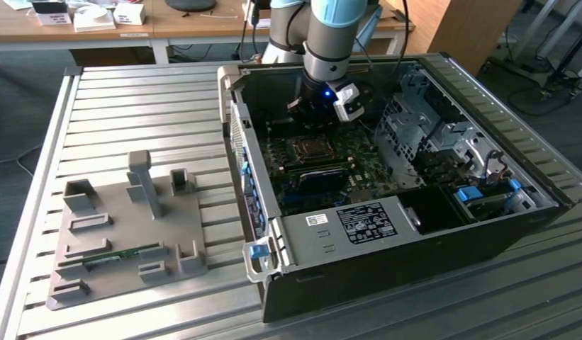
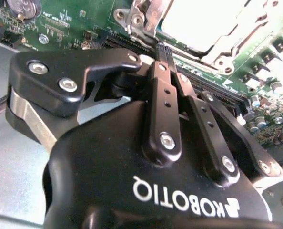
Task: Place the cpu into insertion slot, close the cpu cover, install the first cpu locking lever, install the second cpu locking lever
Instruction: 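Install the first cpu locking lever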
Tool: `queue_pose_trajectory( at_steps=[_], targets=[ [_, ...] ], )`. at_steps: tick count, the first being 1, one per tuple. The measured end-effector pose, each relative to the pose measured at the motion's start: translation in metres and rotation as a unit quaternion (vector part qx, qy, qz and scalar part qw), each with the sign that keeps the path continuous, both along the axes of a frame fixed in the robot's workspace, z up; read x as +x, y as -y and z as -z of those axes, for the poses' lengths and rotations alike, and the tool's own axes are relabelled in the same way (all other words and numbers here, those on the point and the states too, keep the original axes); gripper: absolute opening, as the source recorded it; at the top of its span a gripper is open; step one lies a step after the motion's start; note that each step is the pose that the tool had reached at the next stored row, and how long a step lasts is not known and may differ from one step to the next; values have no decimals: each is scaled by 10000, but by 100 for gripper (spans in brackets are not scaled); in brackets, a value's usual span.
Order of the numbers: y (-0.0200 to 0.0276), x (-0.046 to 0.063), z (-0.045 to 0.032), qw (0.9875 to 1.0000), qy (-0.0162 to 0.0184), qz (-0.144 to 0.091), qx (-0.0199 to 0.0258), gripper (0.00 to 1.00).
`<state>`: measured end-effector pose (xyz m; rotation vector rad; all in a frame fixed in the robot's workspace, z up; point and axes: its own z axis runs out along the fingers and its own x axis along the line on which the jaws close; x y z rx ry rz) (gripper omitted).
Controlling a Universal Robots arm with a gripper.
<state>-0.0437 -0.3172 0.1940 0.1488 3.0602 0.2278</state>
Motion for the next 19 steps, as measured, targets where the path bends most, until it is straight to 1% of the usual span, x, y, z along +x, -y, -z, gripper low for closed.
queue_pose_trajectory(
  at_steps=[2, 6, 14, 19],
  targets=[
    [-1, 0, -8, 10000, 2, 0, 4, 11],
    [0, 0, -61, 10000, 0, 0, 2, 11],
    [0, 0, -206, 10000, 0, 0, 1, 11],
    [0, 0, -211, 10000, 0, 0, -8, 11]
  ],
)
